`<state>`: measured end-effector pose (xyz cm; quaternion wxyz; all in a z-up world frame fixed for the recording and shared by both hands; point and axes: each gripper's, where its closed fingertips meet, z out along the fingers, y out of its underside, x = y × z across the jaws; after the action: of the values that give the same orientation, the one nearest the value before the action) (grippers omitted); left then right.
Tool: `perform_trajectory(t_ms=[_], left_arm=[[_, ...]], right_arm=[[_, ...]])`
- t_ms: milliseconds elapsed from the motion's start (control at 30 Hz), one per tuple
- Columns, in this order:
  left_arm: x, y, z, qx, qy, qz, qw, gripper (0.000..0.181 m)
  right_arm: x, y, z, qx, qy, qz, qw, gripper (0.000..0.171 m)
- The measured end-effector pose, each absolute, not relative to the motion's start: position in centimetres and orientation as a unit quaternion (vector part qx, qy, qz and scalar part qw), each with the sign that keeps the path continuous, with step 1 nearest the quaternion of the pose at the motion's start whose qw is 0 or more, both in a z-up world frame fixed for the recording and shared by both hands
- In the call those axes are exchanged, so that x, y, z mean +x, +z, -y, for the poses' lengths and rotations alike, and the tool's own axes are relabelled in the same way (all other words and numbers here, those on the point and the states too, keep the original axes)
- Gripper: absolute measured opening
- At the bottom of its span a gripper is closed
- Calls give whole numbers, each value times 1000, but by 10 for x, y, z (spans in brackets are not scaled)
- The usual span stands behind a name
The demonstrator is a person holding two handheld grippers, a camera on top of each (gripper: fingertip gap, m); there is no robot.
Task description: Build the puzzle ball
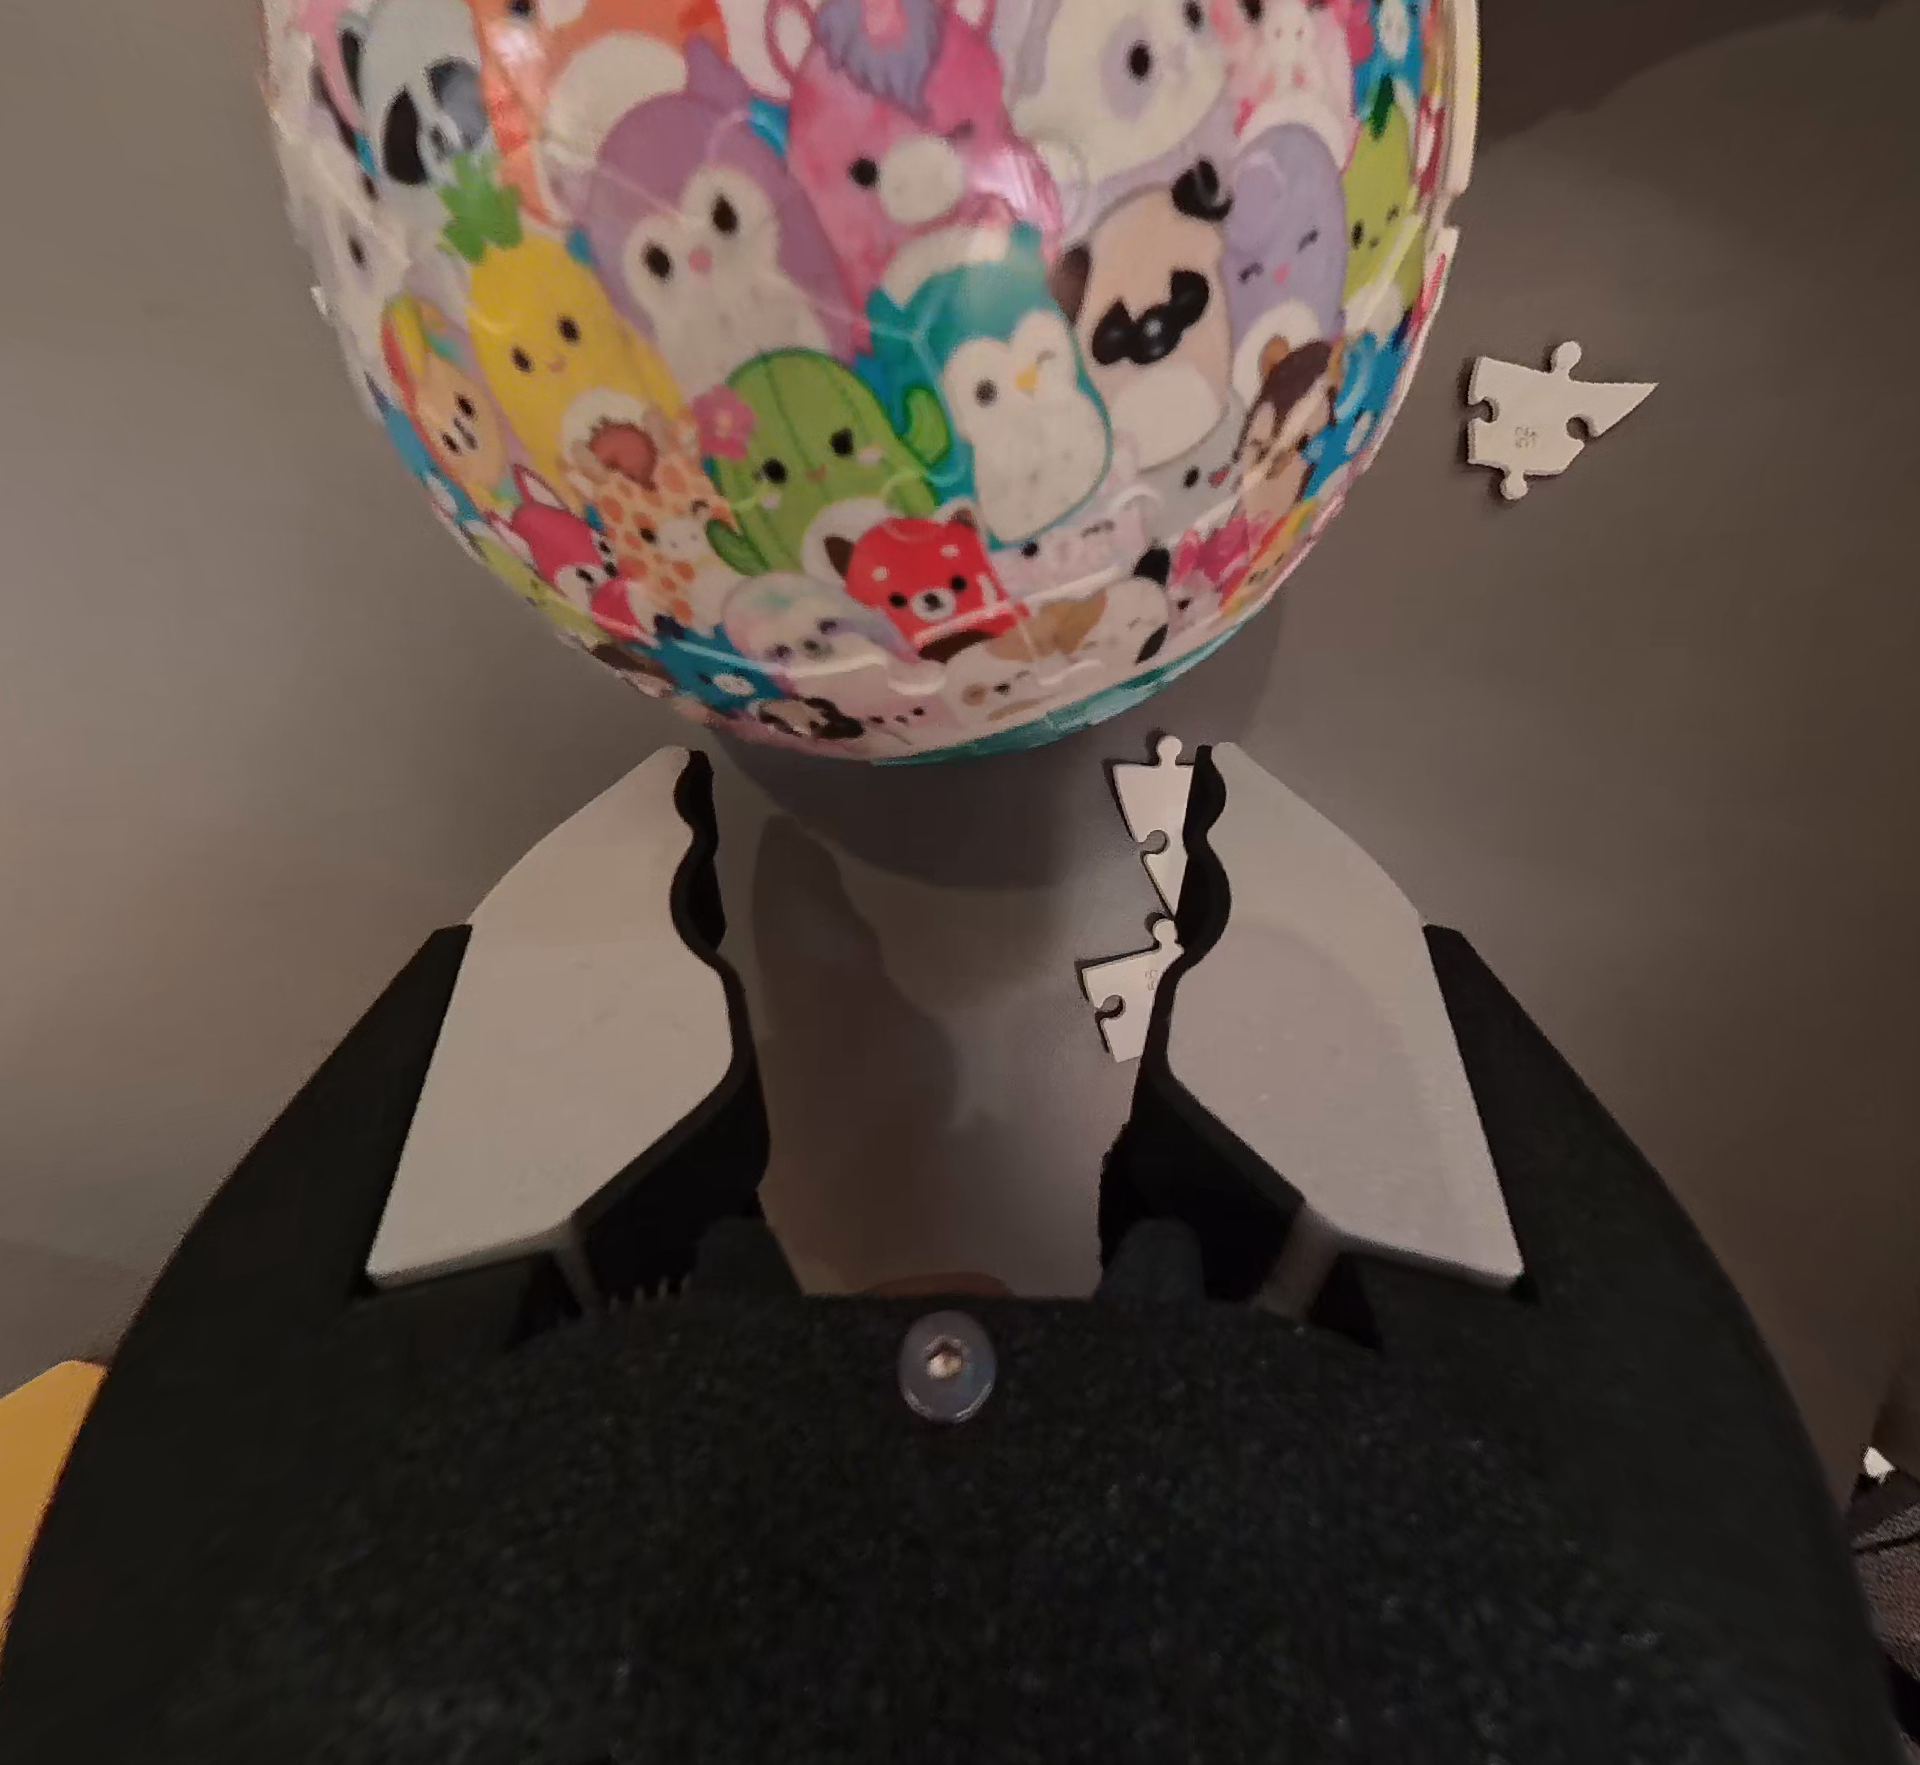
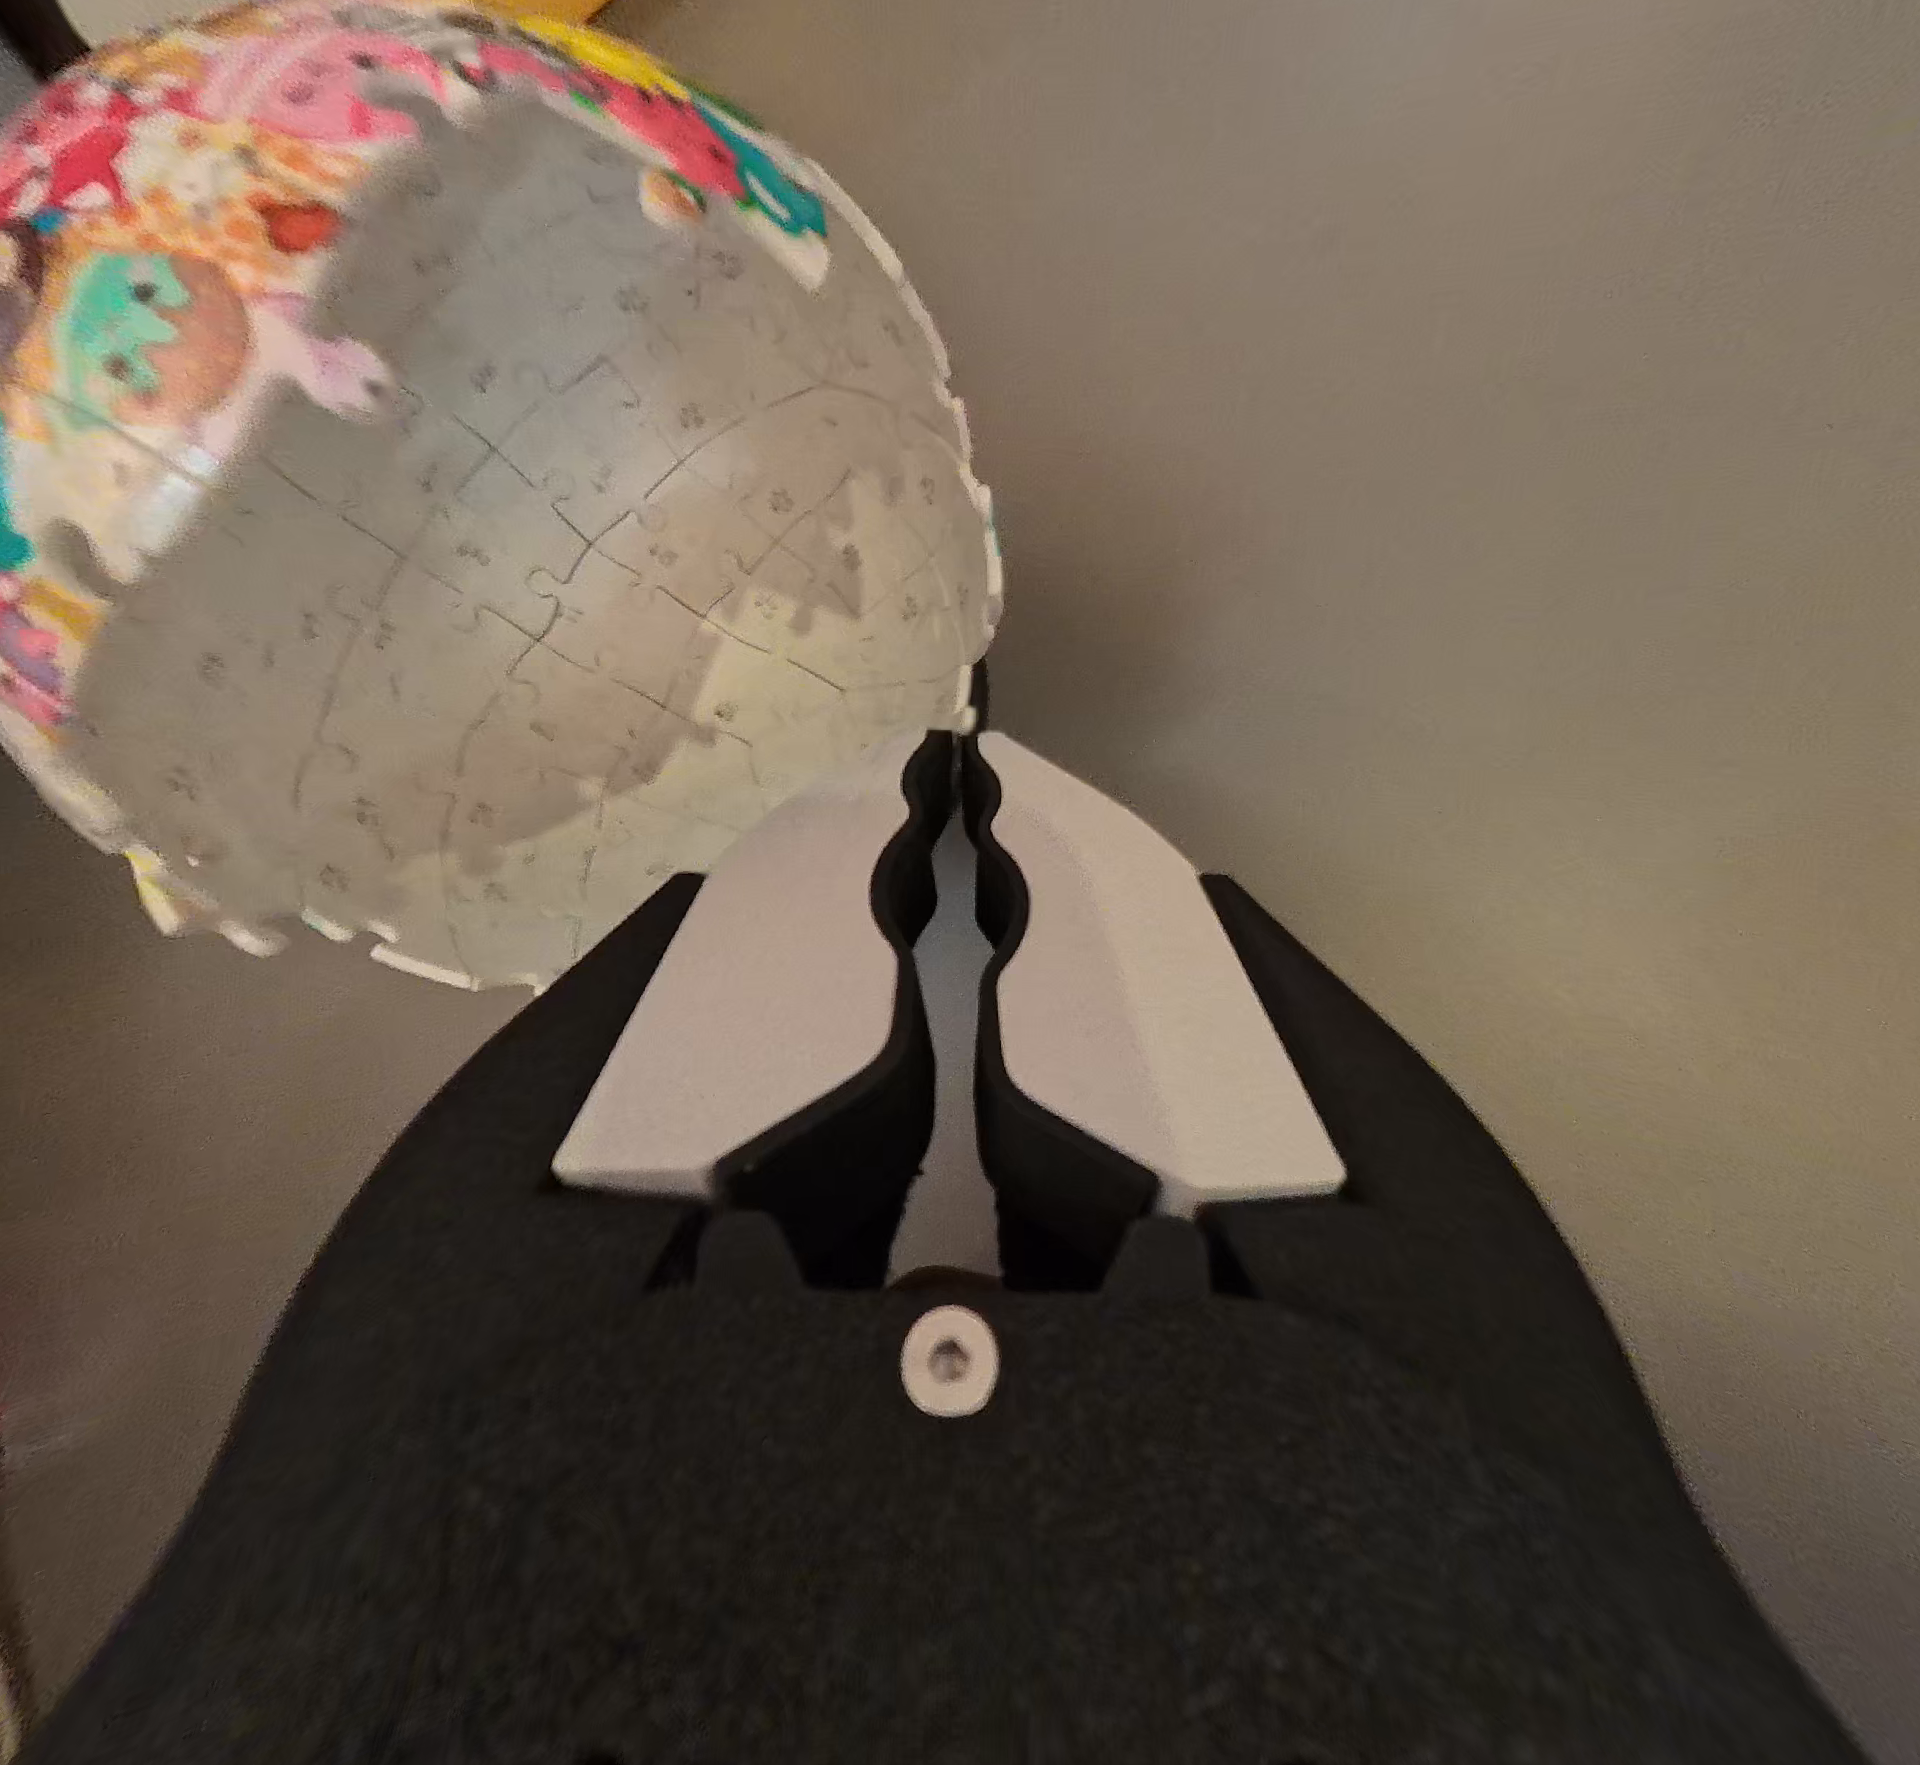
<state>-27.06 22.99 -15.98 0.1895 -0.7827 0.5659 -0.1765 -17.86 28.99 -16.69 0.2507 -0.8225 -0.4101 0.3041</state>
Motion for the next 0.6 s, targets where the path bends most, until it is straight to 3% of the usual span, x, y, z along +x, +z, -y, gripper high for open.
perform_trajectory(t_ms=[600], left_arm=[[-268,-135,-236,-784,-135,-555,243,84]], right_arm=[[-193,-174,-284,-814,309,433,234,2]])
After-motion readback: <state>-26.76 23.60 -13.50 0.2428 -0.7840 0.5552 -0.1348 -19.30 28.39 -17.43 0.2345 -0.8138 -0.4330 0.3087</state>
